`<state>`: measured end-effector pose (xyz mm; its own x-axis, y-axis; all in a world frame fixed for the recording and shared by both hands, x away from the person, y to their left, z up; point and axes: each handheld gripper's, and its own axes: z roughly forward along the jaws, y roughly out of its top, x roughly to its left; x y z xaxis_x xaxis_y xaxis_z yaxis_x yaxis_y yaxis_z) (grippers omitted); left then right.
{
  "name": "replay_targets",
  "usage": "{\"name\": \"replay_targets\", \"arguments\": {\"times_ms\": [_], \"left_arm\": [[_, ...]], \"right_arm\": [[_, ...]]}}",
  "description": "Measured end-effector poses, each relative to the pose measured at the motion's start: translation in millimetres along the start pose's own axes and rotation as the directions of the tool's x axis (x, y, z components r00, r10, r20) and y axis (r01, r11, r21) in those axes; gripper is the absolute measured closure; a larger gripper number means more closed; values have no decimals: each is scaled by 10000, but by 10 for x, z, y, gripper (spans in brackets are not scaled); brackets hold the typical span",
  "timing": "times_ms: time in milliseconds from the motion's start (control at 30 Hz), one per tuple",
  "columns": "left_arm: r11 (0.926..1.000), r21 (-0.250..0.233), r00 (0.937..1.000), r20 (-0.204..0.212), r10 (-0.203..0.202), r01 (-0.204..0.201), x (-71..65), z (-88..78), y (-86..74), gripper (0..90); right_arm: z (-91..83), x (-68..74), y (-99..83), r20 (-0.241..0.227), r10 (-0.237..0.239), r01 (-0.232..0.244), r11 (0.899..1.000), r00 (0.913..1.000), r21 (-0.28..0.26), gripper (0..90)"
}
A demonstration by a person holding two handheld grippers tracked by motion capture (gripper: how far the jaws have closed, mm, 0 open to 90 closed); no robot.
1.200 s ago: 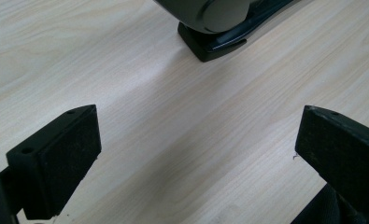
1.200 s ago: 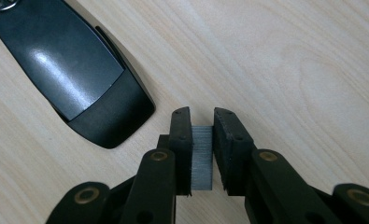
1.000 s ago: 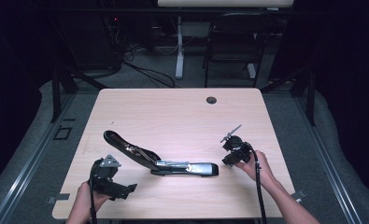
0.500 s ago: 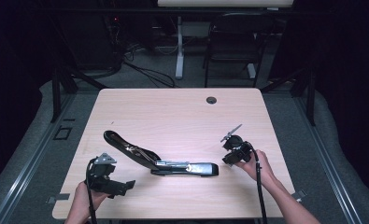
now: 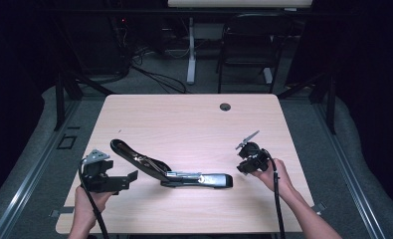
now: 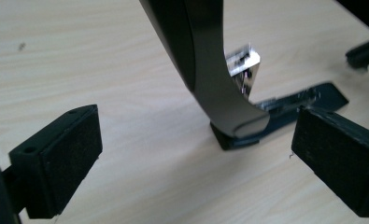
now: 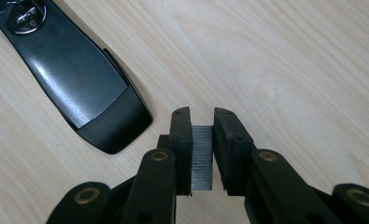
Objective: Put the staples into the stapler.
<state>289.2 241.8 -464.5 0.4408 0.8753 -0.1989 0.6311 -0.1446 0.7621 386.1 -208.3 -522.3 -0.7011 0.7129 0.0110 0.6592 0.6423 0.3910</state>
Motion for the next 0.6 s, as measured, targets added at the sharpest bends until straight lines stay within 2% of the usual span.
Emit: {"name": "replay_targets", "arguments": {"times_ms": [67,100,167,200,333,433,533,600], "left_arm": [[9975,-627,9995,61,-318,321,12,-31,46,43],[9963,-773,9992,113,-373,381,15,-42,61,71],[9893,-1379,9988,122,-472,484,8,-52,93,109],[9893,-1379,9988,122,-472,484,8,-52,93,145],[9816,-1846,9988,-6,-492,483,26,-53,103,195],[9732,-2205,9978,-19,-669,649,67,-50,117,258],[9698,-2317,9964,-187,-830,764,99,-38,129,343],[9652,-2461,9955,-122,-944,885,109,-33,129,394]], "right_arm": [[6,11,1,-11,93,-93,9999,10000,-144,779],[-5,4,13,11,-71,71,10000,10000,-41,779],[-5,9,22,-40,-69,68,10000,10000,-68,779],[-5,9,22,-40,-69,68,10000,10000,-68,779],[-1,26,42,-13,-114,113,9998,9999,-144,779],[-10,40,69,33,-229,229,9996,9997,-160,779],[-34,62,100,43,-351,352,9991,9994,-225,779],[-39,91,122,7,-346,346,9987,9994,-376,780]]}}
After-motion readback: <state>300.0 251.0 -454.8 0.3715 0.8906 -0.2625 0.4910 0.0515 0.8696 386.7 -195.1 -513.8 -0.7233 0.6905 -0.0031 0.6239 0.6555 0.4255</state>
